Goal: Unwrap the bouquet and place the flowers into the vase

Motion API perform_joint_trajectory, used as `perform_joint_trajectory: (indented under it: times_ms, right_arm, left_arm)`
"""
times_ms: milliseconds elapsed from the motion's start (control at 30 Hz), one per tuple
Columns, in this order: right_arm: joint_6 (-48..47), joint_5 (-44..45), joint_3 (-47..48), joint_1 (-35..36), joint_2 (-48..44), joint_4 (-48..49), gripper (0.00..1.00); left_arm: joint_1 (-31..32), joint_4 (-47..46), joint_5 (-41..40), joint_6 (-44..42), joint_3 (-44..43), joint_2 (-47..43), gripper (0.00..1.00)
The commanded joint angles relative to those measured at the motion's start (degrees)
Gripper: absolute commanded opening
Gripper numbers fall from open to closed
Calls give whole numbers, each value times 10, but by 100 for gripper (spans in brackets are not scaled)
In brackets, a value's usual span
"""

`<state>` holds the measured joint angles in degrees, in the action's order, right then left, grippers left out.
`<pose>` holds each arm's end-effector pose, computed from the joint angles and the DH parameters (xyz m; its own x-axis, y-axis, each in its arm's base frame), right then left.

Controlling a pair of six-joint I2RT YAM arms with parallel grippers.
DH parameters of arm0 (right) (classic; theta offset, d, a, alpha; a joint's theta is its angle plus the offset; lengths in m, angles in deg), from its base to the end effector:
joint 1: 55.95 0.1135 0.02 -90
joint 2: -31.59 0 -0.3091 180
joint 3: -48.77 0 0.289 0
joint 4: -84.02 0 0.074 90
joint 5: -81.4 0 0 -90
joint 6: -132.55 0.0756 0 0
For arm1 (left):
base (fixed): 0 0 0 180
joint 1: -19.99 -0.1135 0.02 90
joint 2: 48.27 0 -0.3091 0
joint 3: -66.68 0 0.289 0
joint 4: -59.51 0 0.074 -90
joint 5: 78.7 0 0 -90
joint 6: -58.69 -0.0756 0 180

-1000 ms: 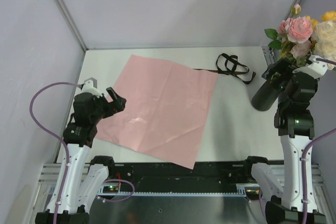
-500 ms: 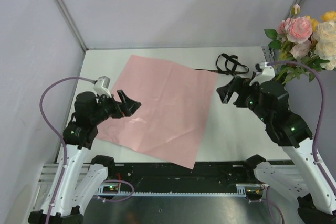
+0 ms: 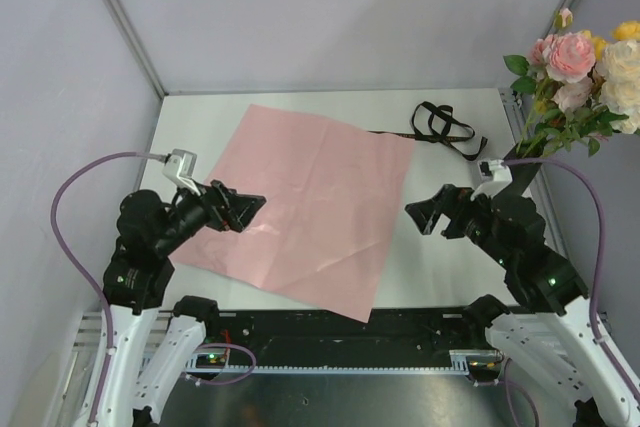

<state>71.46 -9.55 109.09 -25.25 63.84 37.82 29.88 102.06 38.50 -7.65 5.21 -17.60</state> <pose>0.1333 0.0806 0.3679 -0.4876 0.2727 -0.8294 -0.3294 0.8224 0.4640 0.1326 -0.0582 0.3904 -0.4220 -0.2887 -0.8594 0.4632 0.7462 -0.4782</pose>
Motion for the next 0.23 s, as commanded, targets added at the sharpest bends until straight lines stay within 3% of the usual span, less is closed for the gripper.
perform_joint_trajectory:
  times_ms: [0, 200]
  right_arm:
    - [2, -5, 0, 3, -32, 47, 99]
    - [2, -5, 0, 3, -45, 49, 99]
  left_arm:
    - [3, -14, 2, -15, -20, -4, 100]
    - [3, -13, -12, -19, -6, -13, 100]
